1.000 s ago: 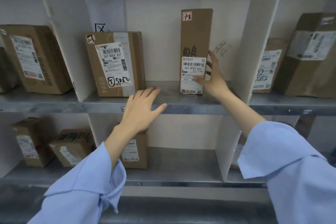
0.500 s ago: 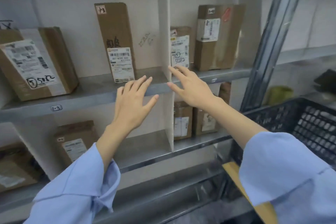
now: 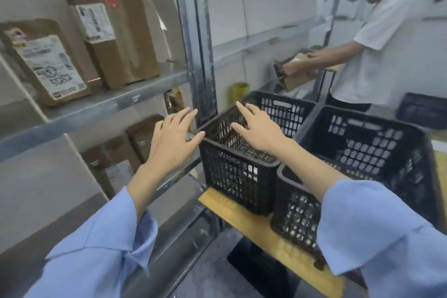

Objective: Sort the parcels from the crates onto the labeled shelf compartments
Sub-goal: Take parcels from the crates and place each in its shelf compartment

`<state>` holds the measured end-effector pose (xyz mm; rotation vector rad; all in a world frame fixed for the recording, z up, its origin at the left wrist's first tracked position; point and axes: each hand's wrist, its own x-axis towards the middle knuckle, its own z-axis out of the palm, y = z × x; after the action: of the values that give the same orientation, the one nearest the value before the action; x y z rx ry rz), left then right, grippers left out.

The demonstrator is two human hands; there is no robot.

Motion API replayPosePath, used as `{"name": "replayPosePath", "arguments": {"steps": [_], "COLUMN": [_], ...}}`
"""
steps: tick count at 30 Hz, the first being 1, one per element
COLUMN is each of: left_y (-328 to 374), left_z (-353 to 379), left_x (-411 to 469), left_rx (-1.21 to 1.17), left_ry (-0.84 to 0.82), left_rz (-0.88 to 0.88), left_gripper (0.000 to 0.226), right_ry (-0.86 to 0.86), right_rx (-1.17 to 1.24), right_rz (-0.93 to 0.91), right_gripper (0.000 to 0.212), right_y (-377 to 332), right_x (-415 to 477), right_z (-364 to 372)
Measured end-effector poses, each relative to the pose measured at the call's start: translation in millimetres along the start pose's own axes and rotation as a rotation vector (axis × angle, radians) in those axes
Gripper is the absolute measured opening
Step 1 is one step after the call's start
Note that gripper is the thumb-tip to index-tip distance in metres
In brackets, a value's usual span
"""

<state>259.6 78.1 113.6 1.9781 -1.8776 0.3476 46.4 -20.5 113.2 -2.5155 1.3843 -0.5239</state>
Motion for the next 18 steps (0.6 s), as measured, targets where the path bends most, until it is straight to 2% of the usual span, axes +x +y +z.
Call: {"name": "replayPosePath", "arguments": {"steps": [4,9,13,18], "left_y": [28,41,38,34], "left_z": [48,114,176,245], "left_x": [40,95,139,176], "left_rx": [-0.073,-0.123,-0.153,-0.189], "left_ry": [-0.091,-0.205,-0.352,-0.558], "left_rz": [0.068,0.176,0.288,0.406], "left_gripper": [0.061,0.062,0.066,0.069], "right_ry": [-0.041,-0.074,-0.123,-0.268], "right_rx": [0.084,0.143,0.187,0.176], "right_rz": [0.159,0.266,0.346,0.444], "right_gripper": [0.068,0.073,0.076,0.082], "right_y": [54,95,118,145], "right_x": [1,27,56,82], "right_z": [16,46,75,110]}}
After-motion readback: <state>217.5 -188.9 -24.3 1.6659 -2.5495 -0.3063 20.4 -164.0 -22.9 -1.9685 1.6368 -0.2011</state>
